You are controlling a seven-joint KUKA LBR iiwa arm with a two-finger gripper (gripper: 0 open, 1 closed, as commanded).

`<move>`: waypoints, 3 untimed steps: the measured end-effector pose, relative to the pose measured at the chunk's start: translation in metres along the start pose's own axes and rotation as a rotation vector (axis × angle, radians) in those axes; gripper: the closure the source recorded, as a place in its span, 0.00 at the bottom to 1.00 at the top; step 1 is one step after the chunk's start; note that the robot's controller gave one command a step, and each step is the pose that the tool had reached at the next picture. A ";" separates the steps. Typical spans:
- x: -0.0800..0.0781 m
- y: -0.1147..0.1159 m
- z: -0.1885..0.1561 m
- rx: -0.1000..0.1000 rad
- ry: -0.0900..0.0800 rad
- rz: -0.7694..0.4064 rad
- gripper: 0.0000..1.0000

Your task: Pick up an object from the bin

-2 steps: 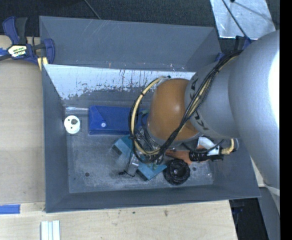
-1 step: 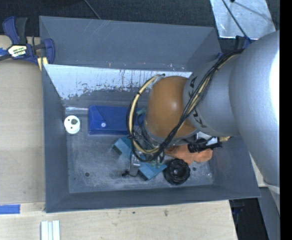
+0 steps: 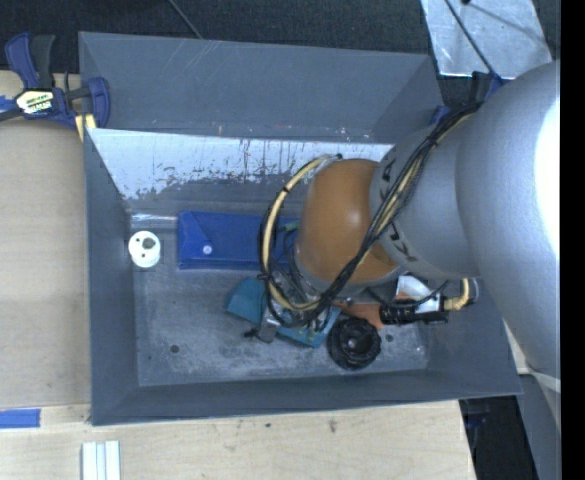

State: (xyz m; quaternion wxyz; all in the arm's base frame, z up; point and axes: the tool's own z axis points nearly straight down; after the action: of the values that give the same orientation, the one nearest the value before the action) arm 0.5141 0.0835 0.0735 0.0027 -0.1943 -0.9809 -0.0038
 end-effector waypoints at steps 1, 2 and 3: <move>0.000 0.000 0.000 0.000 0.000 -0.001 1.00; 0.000 0.000 -0.002 0.001 -0.001 -0.001 1.00; 0.000 0.000 -0.009 0.003 -0.003 -0.001 1.00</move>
Offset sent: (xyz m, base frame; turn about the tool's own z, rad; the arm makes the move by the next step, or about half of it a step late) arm 0.0000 0.0000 0.0242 0.0000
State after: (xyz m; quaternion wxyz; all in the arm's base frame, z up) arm 0.5137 0.0831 0.0824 0.0015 -0.1937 -0.9811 -0.0020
